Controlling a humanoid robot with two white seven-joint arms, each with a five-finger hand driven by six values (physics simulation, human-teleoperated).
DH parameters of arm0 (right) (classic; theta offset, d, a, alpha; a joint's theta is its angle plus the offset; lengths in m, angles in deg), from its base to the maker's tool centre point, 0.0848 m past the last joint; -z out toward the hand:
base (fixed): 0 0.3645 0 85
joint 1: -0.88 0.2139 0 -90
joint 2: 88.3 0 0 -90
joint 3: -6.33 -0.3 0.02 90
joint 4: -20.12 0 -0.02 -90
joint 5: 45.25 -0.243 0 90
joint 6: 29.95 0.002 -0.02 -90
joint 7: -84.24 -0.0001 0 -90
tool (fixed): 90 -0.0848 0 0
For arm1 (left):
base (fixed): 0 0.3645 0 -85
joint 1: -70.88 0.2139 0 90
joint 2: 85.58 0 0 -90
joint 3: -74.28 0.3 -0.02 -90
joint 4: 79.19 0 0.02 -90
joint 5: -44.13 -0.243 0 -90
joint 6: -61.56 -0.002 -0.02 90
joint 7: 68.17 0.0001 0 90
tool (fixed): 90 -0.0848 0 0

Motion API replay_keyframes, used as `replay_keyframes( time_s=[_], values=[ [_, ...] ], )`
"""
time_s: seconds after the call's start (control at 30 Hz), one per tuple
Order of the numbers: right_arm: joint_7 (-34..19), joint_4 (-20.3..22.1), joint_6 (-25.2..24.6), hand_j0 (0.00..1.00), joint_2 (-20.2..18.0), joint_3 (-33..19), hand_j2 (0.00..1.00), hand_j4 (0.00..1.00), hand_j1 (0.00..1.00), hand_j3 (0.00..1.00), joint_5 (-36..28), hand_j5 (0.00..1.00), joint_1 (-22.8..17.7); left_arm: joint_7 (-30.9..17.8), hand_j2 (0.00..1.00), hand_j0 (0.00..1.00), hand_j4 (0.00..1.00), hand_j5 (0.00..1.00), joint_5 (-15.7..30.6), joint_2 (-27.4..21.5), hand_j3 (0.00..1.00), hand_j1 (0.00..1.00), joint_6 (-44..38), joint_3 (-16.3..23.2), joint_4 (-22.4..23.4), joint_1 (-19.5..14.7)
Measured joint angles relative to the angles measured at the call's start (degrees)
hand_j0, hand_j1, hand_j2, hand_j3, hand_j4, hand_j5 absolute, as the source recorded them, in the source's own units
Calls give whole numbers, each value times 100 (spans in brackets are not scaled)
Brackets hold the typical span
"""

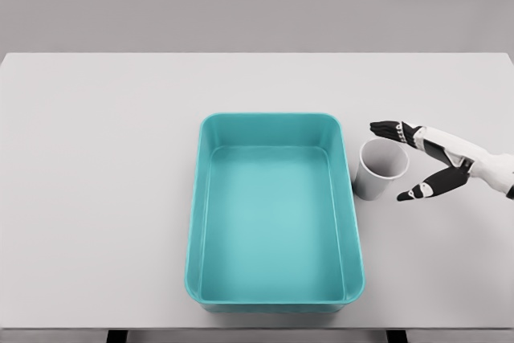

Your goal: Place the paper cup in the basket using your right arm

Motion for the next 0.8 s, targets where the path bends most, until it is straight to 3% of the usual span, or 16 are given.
replay_keyframes(
  time_s=[0.8],
  values=[
    [0,-49,-53,100,128,118,100,100,100,100,29,100,220,-1,100,100,100,100,0,0,100,100,0,-2,0,0]
  ],
)
